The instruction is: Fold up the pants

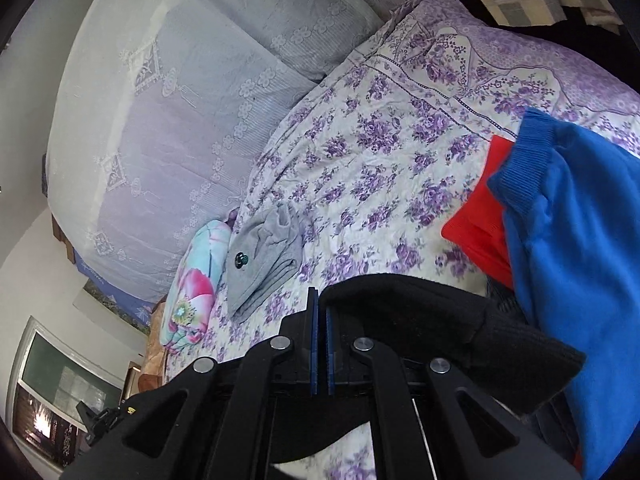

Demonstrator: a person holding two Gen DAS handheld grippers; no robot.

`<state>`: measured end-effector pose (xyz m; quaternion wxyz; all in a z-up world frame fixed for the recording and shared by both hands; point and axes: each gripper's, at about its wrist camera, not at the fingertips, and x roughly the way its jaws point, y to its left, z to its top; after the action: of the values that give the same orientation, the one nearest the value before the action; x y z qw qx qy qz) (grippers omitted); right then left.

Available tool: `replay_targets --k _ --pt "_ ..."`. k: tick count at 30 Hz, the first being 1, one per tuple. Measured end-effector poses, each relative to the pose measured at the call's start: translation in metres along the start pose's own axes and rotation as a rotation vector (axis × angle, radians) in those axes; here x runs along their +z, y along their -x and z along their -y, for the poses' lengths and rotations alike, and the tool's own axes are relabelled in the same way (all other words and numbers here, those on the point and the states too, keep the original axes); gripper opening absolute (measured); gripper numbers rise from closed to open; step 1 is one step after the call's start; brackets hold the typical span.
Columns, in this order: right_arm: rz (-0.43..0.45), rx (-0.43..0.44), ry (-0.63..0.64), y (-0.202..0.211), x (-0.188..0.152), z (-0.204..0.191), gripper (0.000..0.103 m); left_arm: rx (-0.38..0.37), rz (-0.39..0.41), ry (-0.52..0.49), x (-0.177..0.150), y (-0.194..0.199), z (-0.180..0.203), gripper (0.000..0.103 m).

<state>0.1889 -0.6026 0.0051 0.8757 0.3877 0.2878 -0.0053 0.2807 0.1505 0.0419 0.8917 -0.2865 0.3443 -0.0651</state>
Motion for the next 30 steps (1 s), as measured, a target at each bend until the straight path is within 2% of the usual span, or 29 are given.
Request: replay_targets --k 4,10,12,13,14,15,19,21,24,26,30 --pt "-0.049 -0.061 -0.009 -0.059 0.016 0.007 0.003 0.067 -0.043 0.024 0.017 -0.057 -0.002 0.005" --pt "-0.115 -0.139 -0.010 -0.128 0.020 0.018 0.003 0.127 -0.127 0.098 0.018 -0.121 -0.030 0.005" --pt "-0.142 -0.169 -0.002 -0.146 0.022 0.022 0.010 0.148 -0.153 0.107 0.016 -0.137 -0.038 0.006" --pt "-0.160 -0.175 -0.008 -0.152 0.021 0.026 0.016 0.161 -0.170 0.114 0.015 -0.145 -0.041 0.007" --pt "-0.169 -0.168 -0.020 -0.158 0.022 0.028 0.046 0.168 -0.183 0.124 0.015 -0.151 -0.045 0.010" --pt "-0.166 -0.152 -0.026 -0.161 0.023 0.030 0.057 0.164 -0.196 0.141 0.014 -0.156 -0.049 0.013" --pt "-0.132 -0.156 0.002 -0.161 0.031 0.022 0.057 0.110 -0.206 0.214 0.019 -0.158 -0.058 0.026" --pt "-0.109 -0.150 -0.002 -0.155 0.036 0.019 0.057 0.076 -0.189 0.244 0.023 -0.151 -0.061 0.039" --pt "-0.021 -0.181 0.058 -0.133 0.045 0.008 0.057 0.107 -0.154 0.228 0.029 -0.133 -0.058 0.047" --pt "0.022 -0.201 0.094 -0.116 0.051 0.002 0.057 0.139 -0.131 0.192 0.031 -0.117 -0.056 0.049" --pt "0.035 -0.192 0.073 -0.080 0.051 0.004 0.058 0.144 -0.121 0.153 0.024 -0.085 -0.062 0.050"
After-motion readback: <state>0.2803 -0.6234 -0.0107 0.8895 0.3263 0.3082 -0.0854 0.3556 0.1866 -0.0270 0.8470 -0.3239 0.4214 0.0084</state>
